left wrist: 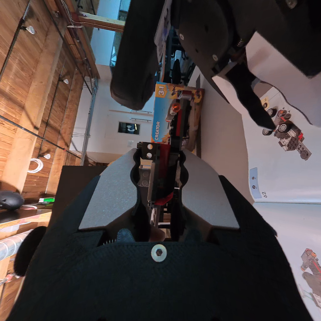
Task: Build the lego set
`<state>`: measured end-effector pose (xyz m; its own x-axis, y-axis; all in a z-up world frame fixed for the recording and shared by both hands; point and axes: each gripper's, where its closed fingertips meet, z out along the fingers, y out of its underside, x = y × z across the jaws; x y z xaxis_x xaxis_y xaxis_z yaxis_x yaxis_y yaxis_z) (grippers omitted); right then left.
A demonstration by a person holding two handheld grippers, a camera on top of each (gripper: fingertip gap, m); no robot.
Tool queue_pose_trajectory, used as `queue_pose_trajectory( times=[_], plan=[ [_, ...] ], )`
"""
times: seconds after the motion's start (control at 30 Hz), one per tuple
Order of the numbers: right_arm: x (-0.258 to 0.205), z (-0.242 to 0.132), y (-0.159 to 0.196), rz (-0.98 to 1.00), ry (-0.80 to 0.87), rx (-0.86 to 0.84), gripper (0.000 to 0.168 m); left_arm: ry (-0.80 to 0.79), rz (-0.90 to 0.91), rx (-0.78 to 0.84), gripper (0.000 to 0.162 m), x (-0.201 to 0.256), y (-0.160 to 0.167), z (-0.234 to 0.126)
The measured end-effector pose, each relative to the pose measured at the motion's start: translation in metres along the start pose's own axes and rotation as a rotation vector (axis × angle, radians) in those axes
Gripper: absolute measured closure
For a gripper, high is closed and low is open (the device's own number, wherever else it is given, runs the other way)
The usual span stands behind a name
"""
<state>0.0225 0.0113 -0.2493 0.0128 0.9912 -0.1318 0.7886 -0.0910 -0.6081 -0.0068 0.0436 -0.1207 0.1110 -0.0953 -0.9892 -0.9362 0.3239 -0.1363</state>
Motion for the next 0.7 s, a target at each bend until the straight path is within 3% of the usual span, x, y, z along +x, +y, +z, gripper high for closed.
queue_pose_trajectory(
  times=[0.3, 0.5, 0.7],
  plan=[
    [0.002, 0.0, -0.009, -0.018, 0.039, 0.028, 0.103, -0.008, -0.046, 0.013, 0.118, -0.001, 0.002, -0.002],
    [0.009, -0.01, -0.022, -0.019, 0.123, 0.115, 0.102, 0.046, -0.303, 0.067, 0.118, -0.002, 0.0, -0.001],
    [0.019, -0.03, -0.043, 0.029, 0.198, 0.326, 0.103, 0.134, -0.578, 0.105, 0.118, -0.001, -0.002, 0.002]
  ],
)
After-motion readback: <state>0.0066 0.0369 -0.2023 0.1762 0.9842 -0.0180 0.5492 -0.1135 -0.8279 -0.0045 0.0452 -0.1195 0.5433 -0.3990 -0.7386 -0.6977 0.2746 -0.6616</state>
